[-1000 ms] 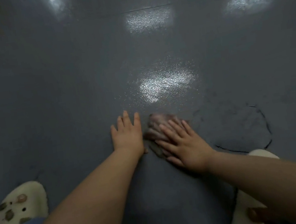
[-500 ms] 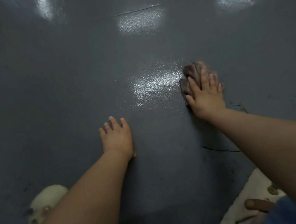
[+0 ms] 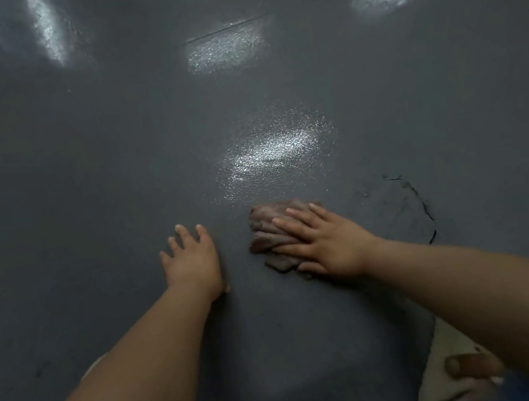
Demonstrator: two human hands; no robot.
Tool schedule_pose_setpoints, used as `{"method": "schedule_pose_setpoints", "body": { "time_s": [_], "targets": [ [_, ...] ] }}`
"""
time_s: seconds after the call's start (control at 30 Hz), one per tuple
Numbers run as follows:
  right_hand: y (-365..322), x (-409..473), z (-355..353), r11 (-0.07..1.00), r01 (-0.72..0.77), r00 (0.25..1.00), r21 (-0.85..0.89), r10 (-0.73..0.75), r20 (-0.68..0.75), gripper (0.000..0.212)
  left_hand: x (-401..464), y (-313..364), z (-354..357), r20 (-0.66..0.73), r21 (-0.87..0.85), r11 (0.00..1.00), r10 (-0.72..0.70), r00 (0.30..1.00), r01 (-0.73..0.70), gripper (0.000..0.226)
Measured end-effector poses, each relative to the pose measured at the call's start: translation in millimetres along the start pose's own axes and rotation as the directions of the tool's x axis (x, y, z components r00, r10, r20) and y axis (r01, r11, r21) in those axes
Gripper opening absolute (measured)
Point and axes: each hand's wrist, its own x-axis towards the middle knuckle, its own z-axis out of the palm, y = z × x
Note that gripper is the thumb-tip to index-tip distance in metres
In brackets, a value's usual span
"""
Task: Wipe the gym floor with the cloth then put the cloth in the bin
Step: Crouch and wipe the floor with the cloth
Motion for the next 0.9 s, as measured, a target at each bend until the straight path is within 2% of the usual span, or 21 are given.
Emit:
{"method": "schedule_pose_setpoints", "body": {
  "time_s": [0.07,0.13,0.2,0.23,0.3,0.4,0.43,0.5,0.63,0.7,0.8,0.9],
  "targets": [
    [27.7,0.7,-4.2,0.992,-0.127,0.992,0.014,0.127,-0.019,0.055,-0.3,0.4,0.0,0.000,-0.032,0.999,0.002,1.000,-0.002,0.118],
    [55.8,-1.3,-12.8,0.935,-0.341,0.935,0.098,0.348,-0.068,0.066,-0.3,0.1,0.5,0.003,-0.075,0.997,0.010,1.000,-0.010,0.118],
    [81.5,-9.9,-19.7,0.770,-0.602,0.786,0.212,0.618,-0.009,0.062,0.8,-1.1,1.1,0.004,-0.105,0.994,0.024,1.000,-0.024,0.117],
    [89.5,-13.6,-23.0,0.690,-0.681,0.715,0.244,0.699,0.016,0.059,1.1,-1.4,1.6,0.006,-0.116,0.993,0.028,1.000,-0.027,0.118],
    [89.9,-12.9,-26.2,0.585,-0.752,0.621,0.305,0.783,0.027,0.057,1.9,-1.8,2.8,0.004,-0.127,0.991,0.030,1.000,-0.030,0.118],
    [61.1,1.2,-23.7,0.493,-0.780,0.547,0.385,0.837,0.036,0.055,2.2,-0.9,3.8,-0.007,-0.140,0.990,0.019,1.000,-0.020,0.119],
    [47.3,4.8,-23.4,0.496,-0.776,0.550,0.390,0.835,0.033,0.054,1.7,-0.5,3.8,-0.012,-0.144,0.989,0.016,1.000,-0.018,0.119],
    [17.0,10.7,-19.0,0.565,-0.744,0.615,0.355,0.788,0.035,0.053,0.6,0.5,4.6,-0.021,-0.157,0.988,0.011,1.000,-0.014,0.119],
    [-37.9,7.3,-5.5,0.848,-0.473,0.859,0.240,0.505,-0.089,0.052,1.8,2.8,5.8,-0.036,-0.199,0.980,-0.013,0.999,0.006,0.118],
    [-45.7,0.9,0.1,0.923,-0.346,0.932,0.169,0.359,-0.052,0.051,1.3,3.6,5.2,-0.026,-0.196,0.980,-0.027,0.999,0.021,0.119],
    [-35.2,-5.0,2.2,0.971,-0.218,0.971,0.095,0.225,-0.080,0.050,1.7,5.7,3.8,-0.018,-0.165,0.985,-0.055,0.998,0.051,0.119],
    [-22.9,-6.2,3.6,0.982,-0.171,0.983,0.073,0.176,-0.058,0.051,-0.5,13.6,1.4,-0.018,-0.142,0.986,-0.094,0.995,0.091,0.109]
  ]
}}
